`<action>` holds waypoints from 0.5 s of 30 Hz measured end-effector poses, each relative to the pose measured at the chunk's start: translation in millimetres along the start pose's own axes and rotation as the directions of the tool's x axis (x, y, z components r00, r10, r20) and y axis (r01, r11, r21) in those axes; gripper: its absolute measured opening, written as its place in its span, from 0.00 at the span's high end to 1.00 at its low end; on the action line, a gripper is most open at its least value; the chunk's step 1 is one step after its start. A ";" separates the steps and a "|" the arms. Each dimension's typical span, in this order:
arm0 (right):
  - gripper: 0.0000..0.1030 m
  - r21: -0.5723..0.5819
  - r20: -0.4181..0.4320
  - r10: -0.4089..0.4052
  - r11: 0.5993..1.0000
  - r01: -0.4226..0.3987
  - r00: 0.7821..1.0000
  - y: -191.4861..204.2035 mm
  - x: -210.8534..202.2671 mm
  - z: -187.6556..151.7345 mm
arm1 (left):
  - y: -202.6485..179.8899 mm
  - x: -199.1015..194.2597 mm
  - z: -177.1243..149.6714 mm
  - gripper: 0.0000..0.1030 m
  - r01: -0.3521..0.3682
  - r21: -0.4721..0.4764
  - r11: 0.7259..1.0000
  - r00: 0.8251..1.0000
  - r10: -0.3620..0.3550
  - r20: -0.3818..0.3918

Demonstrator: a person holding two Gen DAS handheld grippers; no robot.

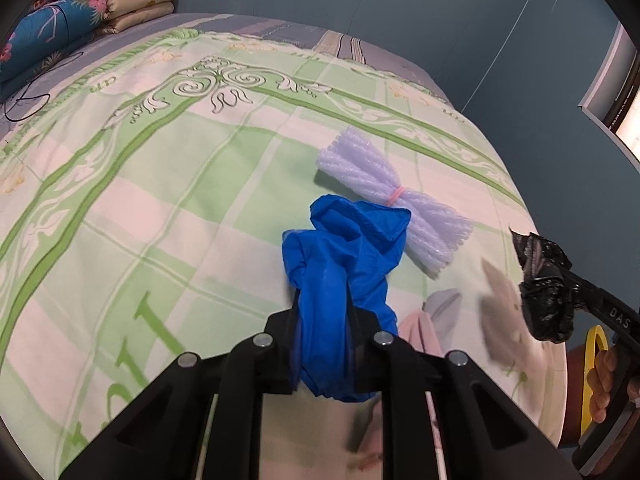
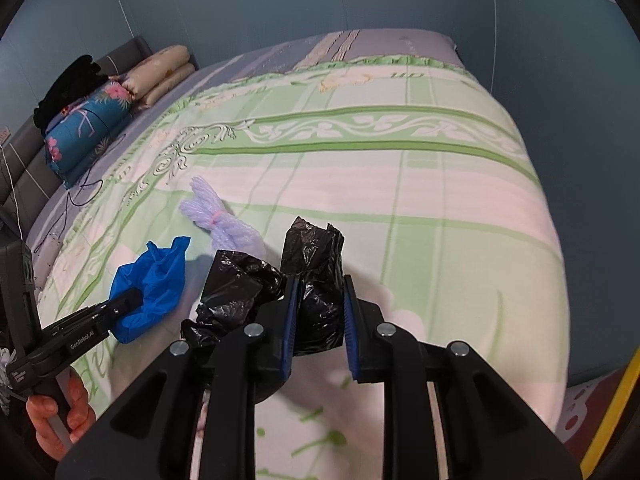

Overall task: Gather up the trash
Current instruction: 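Carry the black bag and blue glove over the yellow-rimmed bin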

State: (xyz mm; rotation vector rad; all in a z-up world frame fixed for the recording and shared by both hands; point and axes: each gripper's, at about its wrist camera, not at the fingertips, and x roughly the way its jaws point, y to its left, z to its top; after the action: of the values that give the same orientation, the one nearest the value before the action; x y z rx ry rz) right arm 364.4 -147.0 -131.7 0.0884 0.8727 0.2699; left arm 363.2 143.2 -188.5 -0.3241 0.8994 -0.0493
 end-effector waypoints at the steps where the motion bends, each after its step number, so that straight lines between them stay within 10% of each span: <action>1: 0.81 0.000 0.006 0.004 1.000 -0.004 1.000 -0.5 -6.2 -0.9 | 0.0 -5.3 -0.7 0.86 0.000 0.000 1.000 1.000 0.000 0.006; 15: 0.81 -0.018 0.127 0.021 1.000 -0.019 0.992 -13.0 -107.5 -19.5 | -37.1 -100.7 -19.7 0.86 0.037 0.094 0.995 0.990 -0.050 0.134</action>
State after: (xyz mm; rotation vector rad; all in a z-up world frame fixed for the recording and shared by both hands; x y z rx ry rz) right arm 286.3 -189.2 -66.7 0.0982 0.7434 0.2871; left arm 288.5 120.8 -112.2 -0.2591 0.7524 -0.1071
